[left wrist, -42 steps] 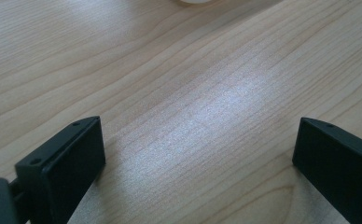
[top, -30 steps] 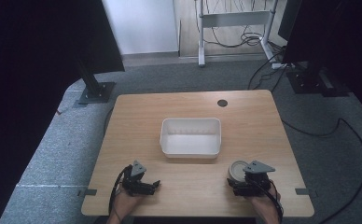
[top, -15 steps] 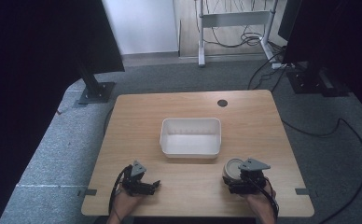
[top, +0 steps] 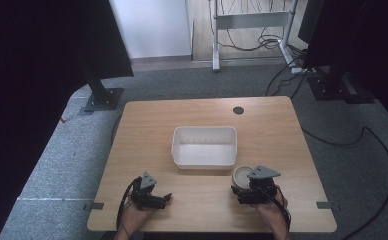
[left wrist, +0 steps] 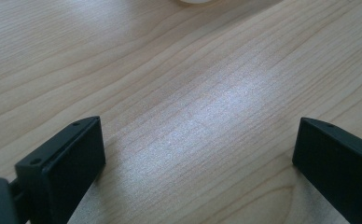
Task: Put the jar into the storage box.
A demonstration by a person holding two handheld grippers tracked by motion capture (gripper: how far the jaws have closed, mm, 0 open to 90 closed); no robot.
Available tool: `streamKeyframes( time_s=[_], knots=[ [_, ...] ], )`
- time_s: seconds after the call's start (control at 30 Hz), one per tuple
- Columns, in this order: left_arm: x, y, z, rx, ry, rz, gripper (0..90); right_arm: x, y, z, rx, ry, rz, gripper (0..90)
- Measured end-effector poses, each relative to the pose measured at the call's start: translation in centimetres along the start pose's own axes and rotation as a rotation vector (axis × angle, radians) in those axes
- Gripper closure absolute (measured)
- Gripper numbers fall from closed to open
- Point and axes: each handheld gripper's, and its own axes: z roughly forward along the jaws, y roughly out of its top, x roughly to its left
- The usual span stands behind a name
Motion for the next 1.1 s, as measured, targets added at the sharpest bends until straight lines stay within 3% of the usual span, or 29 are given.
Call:
streamKeyframes(
  time_s=[1.1],
  knots=[
    [0.0, 0.0, 0.0, 0.0, 0.0, 0.0, 2.0, 2.4, 3.7, 3.1, -0.02, 0.058, -0.044, 9.5]
  ],
)
